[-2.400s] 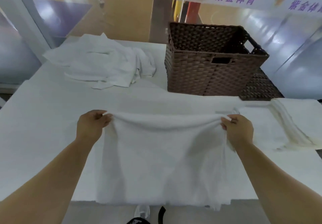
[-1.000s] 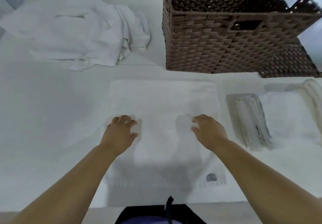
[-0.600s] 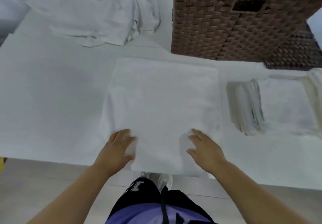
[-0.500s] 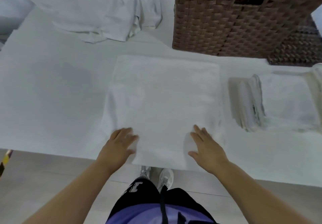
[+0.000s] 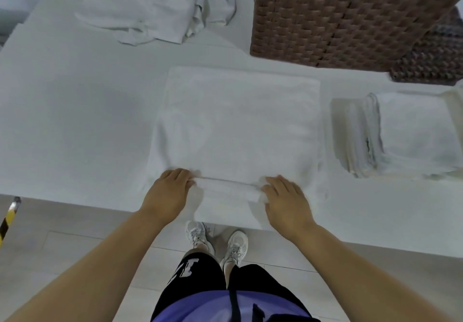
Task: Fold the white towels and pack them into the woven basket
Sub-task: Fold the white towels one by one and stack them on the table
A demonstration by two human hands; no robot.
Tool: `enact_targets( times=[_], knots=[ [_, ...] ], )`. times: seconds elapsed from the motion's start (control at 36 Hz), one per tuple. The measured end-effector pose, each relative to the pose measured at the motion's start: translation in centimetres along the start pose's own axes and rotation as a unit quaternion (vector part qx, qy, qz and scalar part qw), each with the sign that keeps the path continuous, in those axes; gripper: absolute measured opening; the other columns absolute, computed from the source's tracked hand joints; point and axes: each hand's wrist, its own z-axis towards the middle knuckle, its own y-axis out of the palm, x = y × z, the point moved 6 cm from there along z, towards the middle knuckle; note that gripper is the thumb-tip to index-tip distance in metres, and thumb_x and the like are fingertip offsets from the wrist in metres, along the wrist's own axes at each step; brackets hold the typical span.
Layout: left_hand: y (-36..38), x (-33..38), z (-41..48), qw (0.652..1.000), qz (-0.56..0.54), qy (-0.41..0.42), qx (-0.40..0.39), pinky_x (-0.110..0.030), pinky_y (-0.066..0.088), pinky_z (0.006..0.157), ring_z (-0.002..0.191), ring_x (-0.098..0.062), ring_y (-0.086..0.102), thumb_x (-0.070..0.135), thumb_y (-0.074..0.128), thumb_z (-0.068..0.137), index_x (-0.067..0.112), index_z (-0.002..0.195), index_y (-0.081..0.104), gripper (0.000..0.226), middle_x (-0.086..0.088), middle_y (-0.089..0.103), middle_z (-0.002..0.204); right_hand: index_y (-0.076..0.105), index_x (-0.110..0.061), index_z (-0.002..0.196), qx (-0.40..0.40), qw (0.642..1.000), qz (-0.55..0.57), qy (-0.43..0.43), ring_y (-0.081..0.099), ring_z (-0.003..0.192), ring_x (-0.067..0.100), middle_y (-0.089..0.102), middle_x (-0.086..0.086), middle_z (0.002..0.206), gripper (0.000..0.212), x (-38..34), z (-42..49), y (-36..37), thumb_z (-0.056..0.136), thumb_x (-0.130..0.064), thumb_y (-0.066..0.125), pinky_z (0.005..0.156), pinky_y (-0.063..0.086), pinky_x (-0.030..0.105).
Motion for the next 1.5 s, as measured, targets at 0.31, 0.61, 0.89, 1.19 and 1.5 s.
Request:
enact_targets(
  times=[0.31, 0.61, 0.89, 1.19, 1.5],
  knots=[
    [0.5, 0.3, -0.5, 0.997, 0.049, 0.049, -0.035, -0.043, 0.051, 0.082, 0.097, -0.041, 0.058, 0.013, 0.077, 0.071, 0.001, 0.107, 0.065, 0.04, -0.015, 0.062, 0.109, 0.055, -0.018, 0.117, -0.001, 0.996, 0.076, 0.047, 0.054, 0.09, 0.02, 0.061, 0.0, 0.103, 0.027, 3.8, 1.2, -3.7, 0.101, -0.021, 0.033, 0.071, 0.043, 0.033],
    [-3.2, -0.8, 2.7, 0.998, -0.026, 0.005, -0.054, -0.02, 0.043, 0.079, 0.096, -0.016, 0.058, 0.013, 0.04, 0.098, 0.021, 0.129, 0.056, 0.036, 0.002, 0.05, 0.116, 0.056, -0.027, 0.118, -0.032, 0.995, 0.087, 0.025, 0.053, 0.088, 0.016, 0.052, -0.006, 0.106, 0.042, 5.1, 3.3, -7.9, 0.09, 0.001, 0.043, 0.076, 0.047, 0.029],
    [-18.0, 2.8, 9.4, 0.995, -0.033, -0.004, 0.096, -0.026, 0.032, 0.046, 0.052, -0.016, 0.042, -0.002, 0.037, 0.086, 0.031, 0.082, 0.039, 0.033, 0.001, 0.049, 0.065, 0.028, -0.022, 0.065, 0.106, 0.994, 0.021, 0.004, 0.035, 0.069, 0.019, 0.035, -0.005, 0.07, 0.038, 6.2, 7.9, -22.2, 0.069, 0.013, 0.041, 0.054, 0.022, 0.024],
    [-27.3, 8.7, 7.4, 0.914, 0.0, 0.222, 0.339, -0.032, 0.045, 0.082, 0.088, -0.031, 0.064, -0.027, 0.049, 0.065, 0.008, 0.076, 0.072, 0.043, -0.01, 0.071, 0.095, 0.051, 0.0, 0.056, 0.467, 0.862, -0.071, -0.185, 0.057, 0.064, 0.036, 0.056, 0.017, 0.065, 0.021, 5.1, 2.5, -32.6, 0.063, 0.017, 0.042, 0.059, 0.049, 0.041],
    [-5.1, 2.6, 4.2, 0.994, 0.052, 0.084, -0.046, -0.018, 0.038, 0.097, 0.114, -0.013, 0.052, -0.01, 0.04, 0.085, 0.036, 0.123, 0.059, 0.063, 0.007, 0.051, 0.13, 0.064, -0.009, 0.061, 0.097, 0.993, 0.025, -0.06, 0.058, 0.056, 0.025, 0.059, 0.004, 0.063, 0.035, 7.1, 1.0, -11.9, 0.047, 0.023, 0.062, 0.045, 0.049, 0.032]
  ],
)
